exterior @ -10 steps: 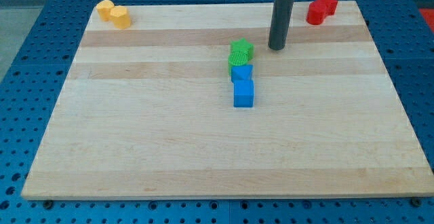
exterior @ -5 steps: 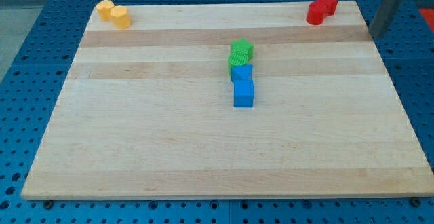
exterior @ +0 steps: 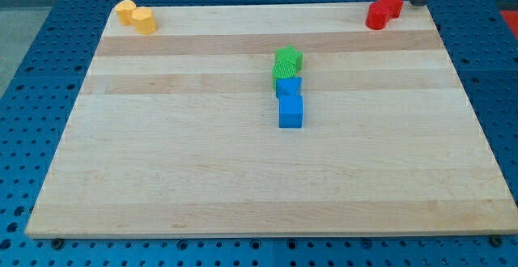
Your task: Push the red blocks towards the green blocks
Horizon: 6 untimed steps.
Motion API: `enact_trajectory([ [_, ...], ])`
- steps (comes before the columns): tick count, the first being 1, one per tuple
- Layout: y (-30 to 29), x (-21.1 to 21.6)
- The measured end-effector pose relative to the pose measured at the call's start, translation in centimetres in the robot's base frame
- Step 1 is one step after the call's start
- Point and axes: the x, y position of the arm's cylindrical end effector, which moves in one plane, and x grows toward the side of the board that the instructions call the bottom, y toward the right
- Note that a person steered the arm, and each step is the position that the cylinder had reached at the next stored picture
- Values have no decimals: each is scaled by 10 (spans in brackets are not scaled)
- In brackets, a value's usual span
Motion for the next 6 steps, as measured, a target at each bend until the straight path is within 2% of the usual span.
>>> enact_trajectory([
  [2, -33, 1],
  [6, -62, 41],
])
